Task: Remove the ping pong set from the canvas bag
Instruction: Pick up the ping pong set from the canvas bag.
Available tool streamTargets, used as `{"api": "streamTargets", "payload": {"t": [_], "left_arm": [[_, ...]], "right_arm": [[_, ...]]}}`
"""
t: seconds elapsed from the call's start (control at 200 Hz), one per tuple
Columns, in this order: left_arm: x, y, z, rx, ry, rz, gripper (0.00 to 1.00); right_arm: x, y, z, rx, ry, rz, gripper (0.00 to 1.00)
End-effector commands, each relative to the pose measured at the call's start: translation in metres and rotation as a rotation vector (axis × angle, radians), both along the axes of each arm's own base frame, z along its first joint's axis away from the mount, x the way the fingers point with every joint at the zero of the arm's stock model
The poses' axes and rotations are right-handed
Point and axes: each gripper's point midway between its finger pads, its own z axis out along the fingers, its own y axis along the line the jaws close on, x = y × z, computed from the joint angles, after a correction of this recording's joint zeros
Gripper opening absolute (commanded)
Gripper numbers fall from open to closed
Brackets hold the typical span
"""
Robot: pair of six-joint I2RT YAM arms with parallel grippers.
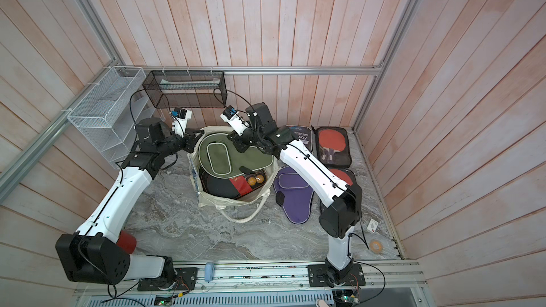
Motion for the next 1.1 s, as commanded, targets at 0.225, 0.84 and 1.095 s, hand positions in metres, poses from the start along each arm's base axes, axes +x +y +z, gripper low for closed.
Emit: {"api": "streamTargets", "payload": {"t": [0.225,0.84,1.095], "left_arm": [[0.004,0.041,0.035,0.014,-0.076,0.127,0.00],[-0.005,0.089,0.056,0.030,-0.120,0.236,0.00],[-0.012,0.114,0.063,0.031,-0.137,0.293,0.00]], "right_arm": [[0.005,-0.031,0.134,0.257,-0.231,-0.109,0.00],[0.046,-0.087,0.192,0.415,-0.278,-0.318,0.00],[0.085,-0.133,0.182,0.465,-0.216,-0.486,0.00]]}}
